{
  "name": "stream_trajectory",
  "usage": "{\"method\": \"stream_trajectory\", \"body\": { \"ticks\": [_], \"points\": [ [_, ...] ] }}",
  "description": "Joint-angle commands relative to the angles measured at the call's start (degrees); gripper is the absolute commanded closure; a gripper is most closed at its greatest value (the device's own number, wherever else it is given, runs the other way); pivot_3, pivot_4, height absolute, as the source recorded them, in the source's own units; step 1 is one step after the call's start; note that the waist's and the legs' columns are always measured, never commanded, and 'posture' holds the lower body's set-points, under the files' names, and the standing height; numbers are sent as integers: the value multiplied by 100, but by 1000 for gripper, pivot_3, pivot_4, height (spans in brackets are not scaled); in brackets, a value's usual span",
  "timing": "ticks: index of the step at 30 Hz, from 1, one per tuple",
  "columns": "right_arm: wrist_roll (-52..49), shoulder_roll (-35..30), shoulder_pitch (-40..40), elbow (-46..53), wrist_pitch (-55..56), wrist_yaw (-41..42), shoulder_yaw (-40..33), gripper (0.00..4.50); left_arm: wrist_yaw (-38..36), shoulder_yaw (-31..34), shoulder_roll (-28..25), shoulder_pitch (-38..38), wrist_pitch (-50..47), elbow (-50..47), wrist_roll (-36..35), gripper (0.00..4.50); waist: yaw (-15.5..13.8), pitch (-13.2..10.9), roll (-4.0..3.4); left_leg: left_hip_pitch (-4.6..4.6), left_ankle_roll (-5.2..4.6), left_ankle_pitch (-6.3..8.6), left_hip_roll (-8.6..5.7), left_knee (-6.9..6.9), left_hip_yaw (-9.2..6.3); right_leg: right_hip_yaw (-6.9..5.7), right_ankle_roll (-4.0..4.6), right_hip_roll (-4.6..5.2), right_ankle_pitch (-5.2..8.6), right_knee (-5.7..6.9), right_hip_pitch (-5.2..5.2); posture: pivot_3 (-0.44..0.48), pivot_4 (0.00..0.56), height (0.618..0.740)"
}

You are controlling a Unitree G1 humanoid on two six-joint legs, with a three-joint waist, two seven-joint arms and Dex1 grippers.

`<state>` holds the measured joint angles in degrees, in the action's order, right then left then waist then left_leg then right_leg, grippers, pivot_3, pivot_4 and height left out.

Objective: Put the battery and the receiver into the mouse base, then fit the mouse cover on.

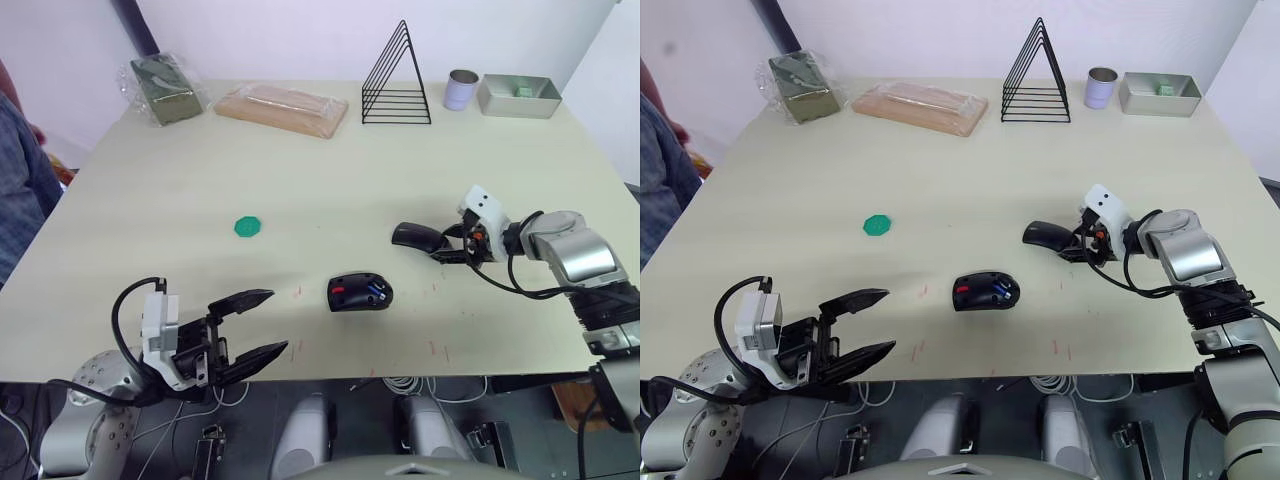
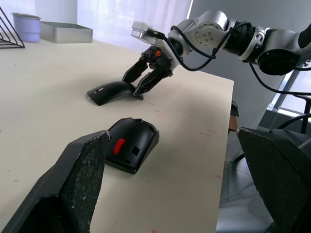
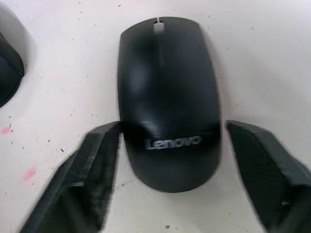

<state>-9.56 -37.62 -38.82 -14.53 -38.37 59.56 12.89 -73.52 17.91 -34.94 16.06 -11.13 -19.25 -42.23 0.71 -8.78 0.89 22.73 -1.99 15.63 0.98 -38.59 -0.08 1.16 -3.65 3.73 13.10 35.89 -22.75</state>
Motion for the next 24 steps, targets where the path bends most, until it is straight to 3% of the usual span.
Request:
{"method": "stream_trajectory", "body": {
  "ticks": [1,24],
  "points": [
    [-47,2,-39,172,37,-11,-144,738,-24,59,-34,-31,156,-10,7,0,0,0,0,0,0,0,0,0,0,0,0,0,0,0,0,0,150,740],
    [-35,8,-14,160,74,-64,-173,738,-3,-82,-67,-192,224,144,83,0,0,0,0,0,0,0,0,2,0,0,0,0,0,-1,0,0,150,740]
  ]
}}
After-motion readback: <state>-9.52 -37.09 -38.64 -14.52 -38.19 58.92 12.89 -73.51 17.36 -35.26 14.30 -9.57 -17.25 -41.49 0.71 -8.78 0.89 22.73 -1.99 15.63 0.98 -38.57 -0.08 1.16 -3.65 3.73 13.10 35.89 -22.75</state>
